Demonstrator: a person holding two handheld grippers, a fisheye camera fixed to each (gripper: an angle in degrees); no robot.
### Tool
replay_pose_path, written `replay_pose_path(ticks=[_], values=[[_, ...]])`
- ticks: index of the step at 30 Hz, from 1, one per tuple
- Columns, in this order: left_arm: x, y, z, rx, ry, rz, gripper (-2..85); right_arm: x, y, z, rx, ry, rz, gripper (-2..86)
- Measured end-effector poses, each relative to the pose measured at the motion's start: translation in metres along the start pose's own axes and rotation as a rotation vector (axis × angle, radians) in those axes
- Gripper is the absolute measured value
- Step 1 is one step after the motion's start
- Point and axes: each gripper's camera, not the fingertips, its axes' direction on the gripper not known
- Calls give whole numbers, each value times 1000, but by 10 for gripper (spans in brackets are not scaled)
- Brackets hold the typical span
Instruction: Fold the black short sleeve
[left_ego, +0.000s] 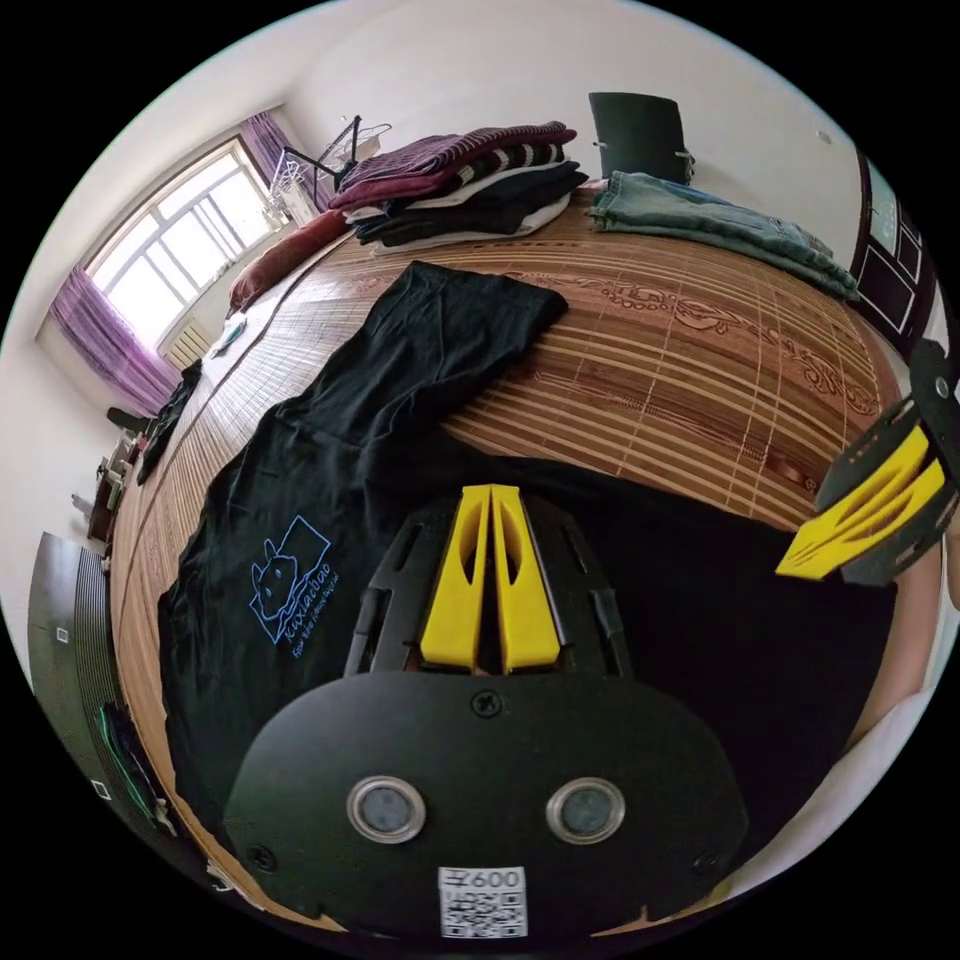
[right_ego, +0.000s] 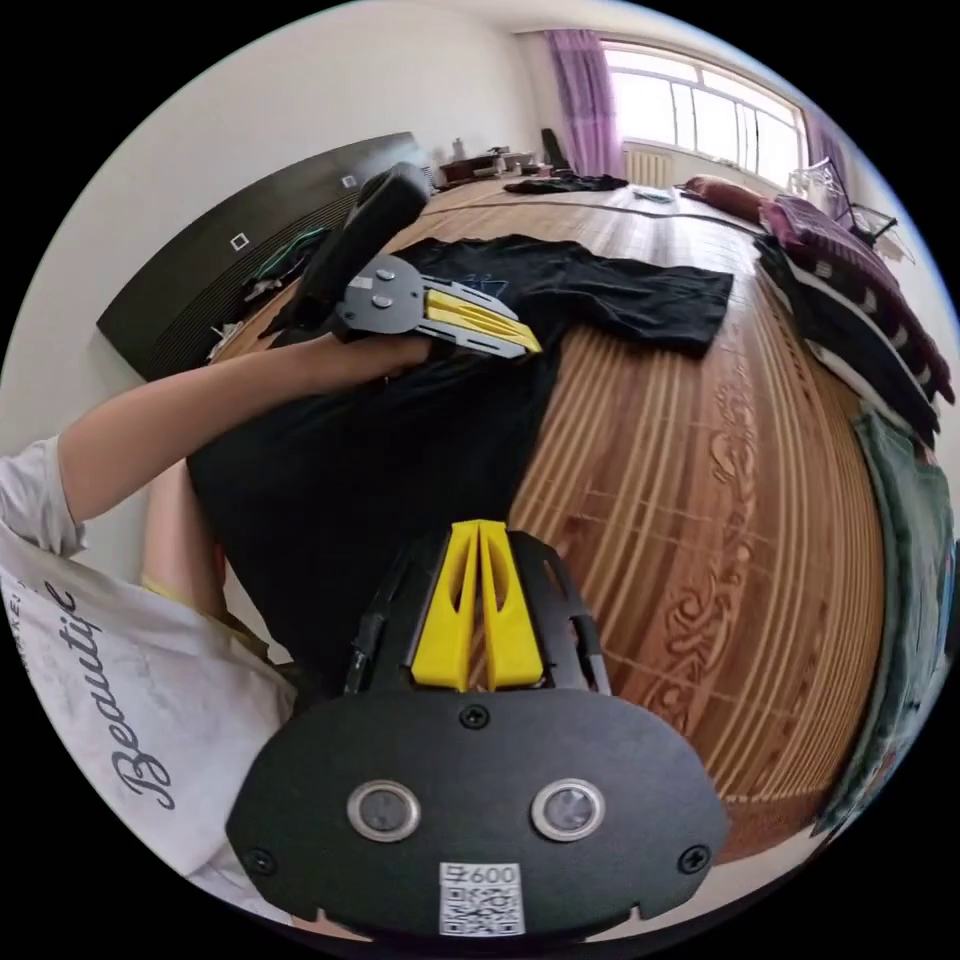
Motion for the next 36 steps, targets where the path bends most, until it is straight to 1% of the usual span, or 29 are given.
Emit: replay_pose_path(ticks=[2,4,6,7,9,10,11,12,13,15,16,18,19,20,21,22,24,26,27,28,29,30,31,33,34,36], values=[[22,7,-5,7,-63,30,6,-19,30,-12,24,108,-42,-8],[48,15,-12,17,-153,68,6,-32,50,-22,57,154,-38,-9],[79,34,-37,97,-234,115,7,-46,67,-31,84,204,-54,-9],[83,40,-49,138,-249,97,7,-54,78,-39,120,228,-31,-8],[92,77,-118,344,-286,-65,7,-71,96,-58,206,228,-31,-8],[95,89,-136,367,-297,-110,7,-83,108,-72,274,194,-31,-8],[99,114,-173,370,-307,-181,7,-93,120,-84,336,134,-21,-8],[108,144,-207,357,-312,-191,8,-97,126,-89,362,98,-12,-8],[113,161,-223,350,-320,-185,8,-106,136,-96,398,29,4,-8],[123,243,-279,340,-399,-262,8,-121,150,-100,444,-18,25,-8],[123,264,-292,340,-423,-284,8,-134,159,-101,484,1,32,-8],[118,344,-331,315,-513,-361,8,-158,174,-104,599,99,56,-8],[114,361,-339,293,-531,-391,8,-174,182,-107,678,163,79,-8],[105,390,-355,234,-558,-466,8,-188,186,-109,732,197,89,-8],[95,415,-373,176,-577,-548,7,-195,187,-109,747,206,84,-8],[91,426,-383,159,-586,-583,7,-207,187,-109,764,215,53,-8],[81,465,-420,170,-599,-685,5,-221,182,-104,734,232,5,-8],[77,485,-440,183,-567,-714,4,-227,171,-90,576,291,4,-8],[71,495,-447,154,-530,-732,3,-226,169,-85,518,308,11,-9],[68,500,-448,124,-508,-744,3,-222,166,-75,377,317,29,-9],[63,511,-451,103,-465,-766,3,-219,173,-74,367,303,48,-9],[67,527,-471,219,-474,-788,2,-220,181,-79,410,302,51,-9],[65,534,-481,246,-456,-813,2,-222,191,-85,412,321,87,-9],[38,551,-522,294,-311,-962,2,-232,203,-94,428,377,88,-9],[31,553,-533,292,-282,-966,2,-239,210,-98,432,425,85,-9],[14,555,-573,274,-243,-895,3,-247,221,-104,478,483,75,-8]])
